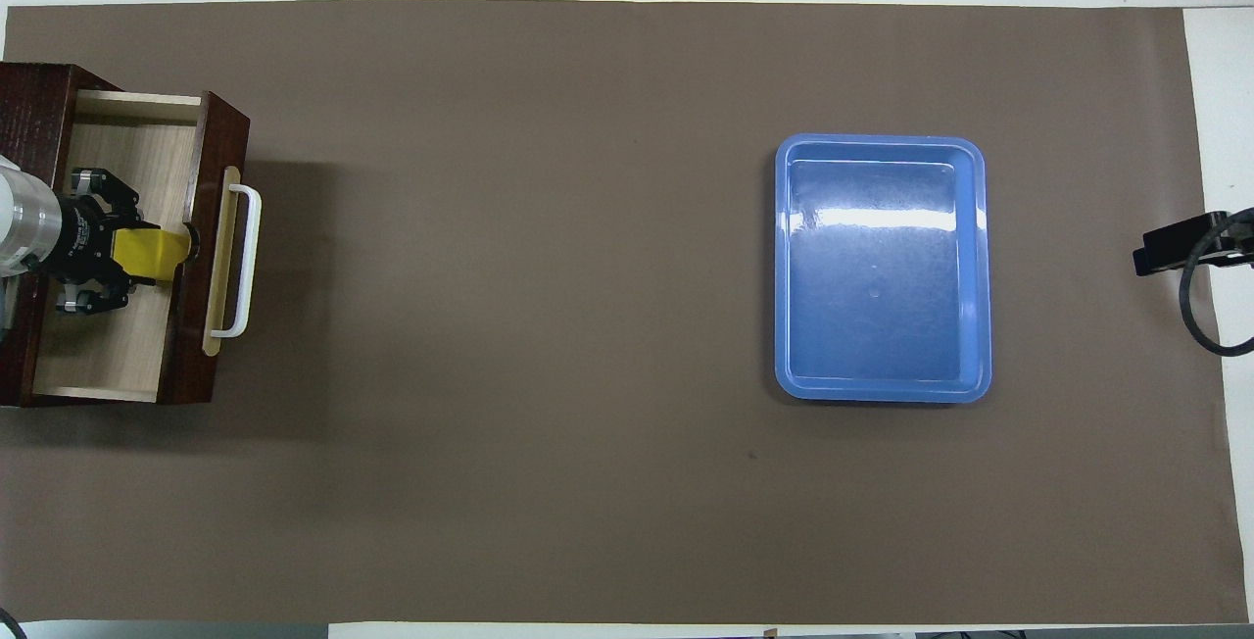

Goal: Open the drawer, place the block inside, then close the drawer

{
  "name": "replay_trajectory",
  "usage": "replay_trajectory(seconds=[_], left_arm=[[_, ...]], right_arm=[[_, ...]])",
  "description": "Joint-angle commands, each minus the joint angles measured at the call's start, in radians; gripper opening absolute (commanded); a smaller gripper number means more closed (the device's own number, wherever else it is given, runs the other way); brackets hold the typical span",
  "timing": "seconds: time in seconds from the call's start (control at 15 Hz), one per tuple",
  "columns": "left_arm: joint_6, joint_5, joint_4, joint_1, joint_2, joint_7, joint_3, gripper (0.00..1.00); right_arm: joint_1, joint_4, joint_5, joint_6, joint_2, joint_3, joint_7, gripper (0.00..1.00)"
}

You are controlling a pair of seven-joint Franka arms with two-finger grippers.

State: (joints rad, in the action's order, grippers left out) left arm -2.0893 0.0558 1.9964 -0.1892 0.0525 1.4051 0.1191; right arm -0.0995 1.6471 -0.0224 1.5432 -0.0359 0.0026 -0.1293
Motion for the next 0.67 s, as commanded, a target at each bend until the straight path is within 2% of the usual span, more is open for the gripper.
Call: replay_trajectory(seconds=[0.0,0.07,0.33,0.47,0.6], left_arm=[[0.0,0.012,0.036,-0.003,-0.036,-0.006,0.004,1.0],[0.027,0.012,0.012,0.002,-0.036,-0.006,0.002,1.0],[0.265,0.012,-0.209,0.008,-0.02,-0.014,0.004,1.0],[0.311,0.004,-0.264,0.029,-0.02,-0.005,0.016,1.0],[0.314,0.001,-0.275,0.095,-0.017,0.006,0.016,1.0]], right_arm=[[-0.023,-0.016,-0.004,-0.017,0.007,0.02,-0.001,1.0],[-0.023,-0.016,-0.004,-0.017,0.005,0.02,-0.001,1.0],[-0.023,-0.015,-0.004,-0.032,0.002,0.025,-0.001,1.0],[-0.022,-0.015,-0.002,-0.032,0.001,0.025,-0.001,1.0],[-0.016,-0.015,-0.002,-0.032,-0.002,0.025,-0.001,1.0]])
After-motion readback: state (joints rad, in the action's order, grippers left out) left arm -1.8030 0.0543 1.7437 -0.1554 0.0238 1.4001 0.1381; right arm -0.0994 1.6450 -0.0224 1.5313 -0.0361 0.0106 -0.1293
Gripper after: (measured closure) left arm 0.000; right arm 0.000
